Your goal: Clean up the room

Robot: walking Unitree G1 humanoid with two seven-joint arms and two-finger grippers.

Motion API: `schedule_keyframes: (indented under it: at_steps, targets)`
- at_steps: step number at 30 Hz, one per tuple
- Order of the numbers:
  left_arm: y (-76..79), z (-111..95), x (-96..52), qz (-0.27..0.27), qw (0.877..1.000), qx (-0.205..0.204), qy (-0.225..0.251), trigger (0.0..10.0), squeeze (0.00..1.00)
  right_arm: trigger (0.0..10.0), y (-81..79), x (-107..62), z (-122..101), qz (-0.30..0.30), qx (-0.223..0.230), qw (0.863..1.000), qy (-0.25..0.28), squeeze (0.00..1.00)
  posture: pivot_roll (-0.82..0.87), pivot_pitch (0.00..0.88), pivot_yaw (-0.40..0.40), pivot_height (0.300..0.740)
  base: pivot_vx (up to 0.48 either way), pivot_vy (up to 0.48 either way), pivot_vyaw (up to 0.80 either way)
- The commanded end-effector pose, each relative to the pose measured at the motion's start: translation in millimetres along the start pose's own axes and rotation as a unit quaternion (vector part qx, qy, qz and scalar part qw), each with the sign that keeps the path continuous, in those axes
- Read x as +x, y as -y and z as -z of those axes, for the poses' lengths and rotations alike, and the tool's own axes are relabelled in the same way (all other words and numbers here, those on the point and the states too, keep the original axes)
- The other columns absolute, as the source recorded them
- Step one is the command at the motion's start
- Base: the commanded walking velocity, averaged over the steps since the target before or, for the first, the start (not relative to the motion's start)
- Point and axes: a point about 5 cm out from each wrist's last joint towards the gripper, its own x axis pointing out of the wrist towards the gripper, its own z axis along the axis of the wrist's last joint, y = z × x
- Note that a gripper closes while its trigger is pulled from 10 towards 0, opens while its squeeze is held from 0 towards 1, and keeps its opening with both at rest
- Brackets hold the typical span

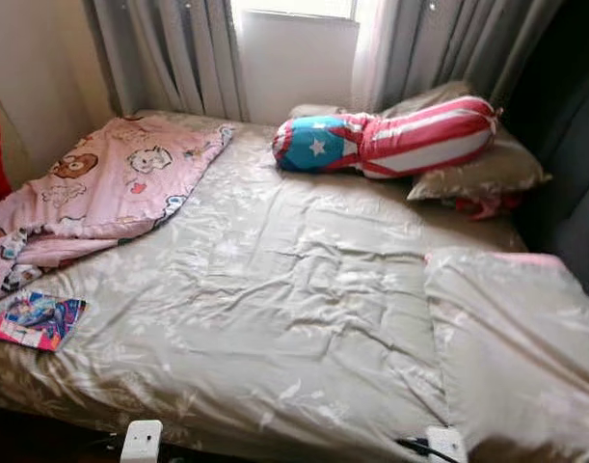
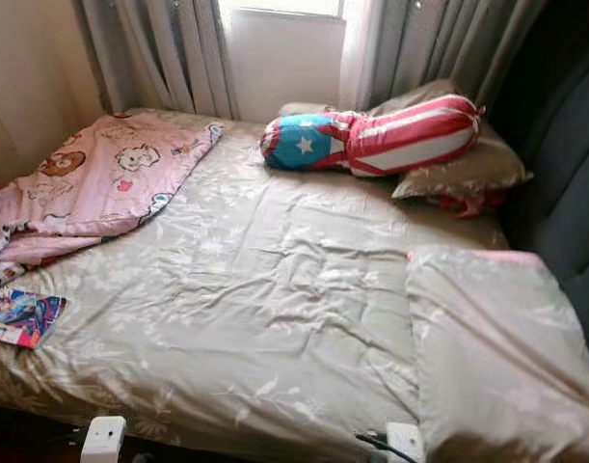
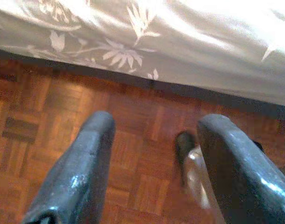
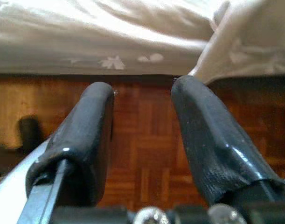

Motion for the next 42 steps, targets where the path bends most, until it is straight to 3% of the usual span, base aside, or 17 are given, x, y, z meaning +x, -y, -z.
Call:
schedule_keyframes:
  at_steps: [1,7,16,42]
  targets:
    - [-5.1,-0.7,-0.4,-0.005,1.0,0.009,-0.003,10.0,0.0,10.0,-9.9,2.2,-7.3,-0.014,0.006,1.0,0.012,0.0,0.01,0.0,-0.05,0.74,0.0,0.398,0.0]
    - [4.3,-0.1,0.9,0.001,1.0,0.012,-0.005,10.0,0.0,10.0,-10.4,3.7,-14.3,-0.014,0.008,1.0,0.015,0.0,0.01,0.0,-0.048,0.74,0.0,0.397,0.0]
    - [12.1,-5.4,3.3,0.004,1.0,0.018,0.0,10.0,0.0,10.0,-25.0,6.9,-26.5,-0.023,0.015,0.999,0.023,0.0,0.02,0.0,-0.04,0.74,0.0,0.397,0.0]
    - [33.1,-17.8,8.2,0.013,1.0,0.022,0.009,10.0,0.0,10.0,-19.7,5.5,-19.5,-0.024,0.01,1.0,0.016,0.0,0.02,0.0,-0.042,0.74,0.0,0.397,0.0]
